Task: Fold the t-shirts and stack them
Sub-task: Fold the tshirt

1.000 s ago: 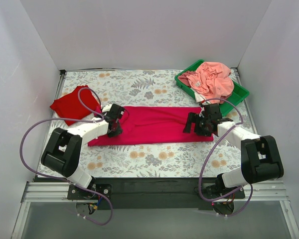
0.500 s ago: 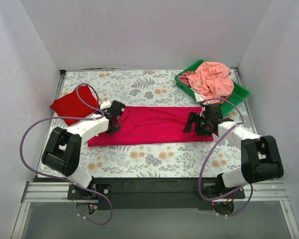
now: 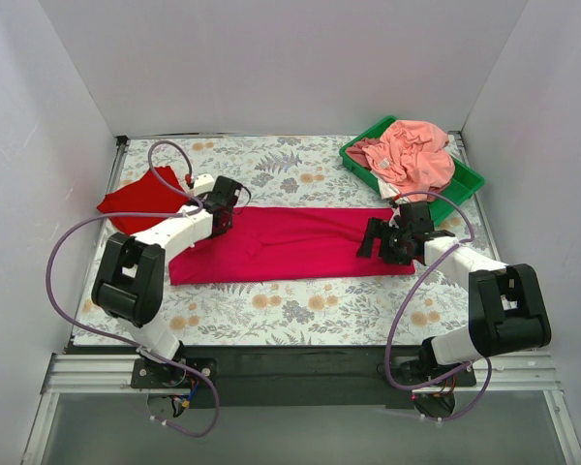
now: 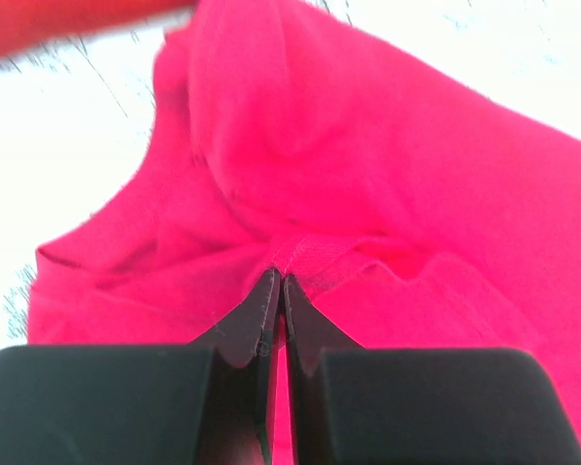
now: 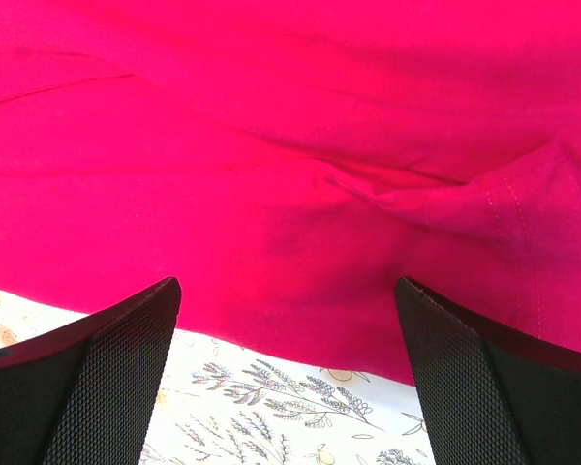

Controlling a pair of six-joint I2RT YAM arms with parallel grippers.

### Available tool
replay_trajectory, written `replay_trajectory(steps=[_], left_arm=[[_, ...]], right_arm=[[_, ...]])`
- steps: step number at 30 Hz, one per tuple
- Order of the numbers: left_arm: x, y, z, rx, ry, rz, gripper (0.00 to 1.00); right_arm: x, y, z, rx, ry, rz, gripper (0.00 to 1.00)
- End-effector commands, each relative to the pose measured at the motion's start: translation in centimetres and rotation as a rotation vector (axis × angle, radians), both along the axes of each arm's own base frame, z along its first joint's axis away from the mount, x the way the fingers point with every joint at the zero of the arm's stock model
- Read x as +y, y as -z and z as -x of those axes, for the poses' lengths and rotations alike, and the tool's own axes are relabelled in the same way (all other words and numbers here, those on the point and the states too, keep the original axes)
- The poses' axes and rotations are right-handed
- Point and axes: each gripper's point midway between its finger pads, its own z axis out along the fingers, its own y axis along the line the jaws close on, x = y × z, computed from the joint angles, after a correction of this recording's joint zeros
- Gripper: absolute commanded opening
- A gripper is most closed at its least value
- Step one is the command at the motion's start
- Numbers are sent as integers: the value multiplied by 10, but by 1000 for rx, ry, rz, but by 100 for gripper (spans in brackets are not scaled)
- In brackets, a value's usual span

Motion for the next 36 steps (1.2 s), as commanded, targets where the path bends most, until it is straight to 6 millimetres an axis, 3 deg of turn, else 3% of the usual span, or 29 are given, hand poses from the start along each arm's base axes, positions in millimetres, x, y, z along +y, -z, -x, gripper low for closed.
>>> replay_trajectory(steps=[1, 8, 10, 11, 12, 15, 20, 21, 23, 24, 27, 28, 29, 30, 36], left_arm=[[15, -21, -26, -77, -8, -60, 0], [38, -18, -47, -82, -34, -81, 0], [42, -17, -53, -80, -40, -84, 13], [45, -19, -56, -84, -49, -83, 24], [45, -21, -60, -87, -49, -83, 47], [50, -27, -63, -94, -77, -98, 71], [44, -64, -68, -175, -106, -31, 77], [42, -75, -65, -194, -110, -2, 78], [37, -74, -50, -176, -145, 67, 81], [24, -83, -44, -192, -105, 153, 82], [-10, -65, -24, -152, 16, 326, 83], [-20, -71, -22, -185, 57, 377, 83], [-24, -53, -10, -145, 75, 390, 84], [-26, -48, -5, -141, 66, 409, 84], [-33, -6, 6, -47, 75, 431, 86]], right_arm=[[-11, 19, 15, 62, 10, 43, 98], [-14, 21, 15, 59, 4, 56, 98], [-14, 20, 14, 57, 3, 57, 98], [-14, 19, 13, 53, 0, 58, 98], [-13, 19, 14, 55, 0, 57, 98], [-13, 18, 14, 50, -6, 58, 98], [-18, 5, 6, 1, 5, 78, 98], [-22, 5, 5, -6, 20, 99, 98], [-29, -1, 0, -34, 46, 136, 99], [-29, -5, -2, -49, 49, 134, 98], [-24, -23, -7, -98, 37, 100, 98], [-21, -31, -9, -124, 28, 87, 98], [-21, -36, -11, -139, 30, 84, 98], [-21, -41, -13, -153, 34, 85, 98], [-7, -74, -48, -270, -17, 39, 98]])
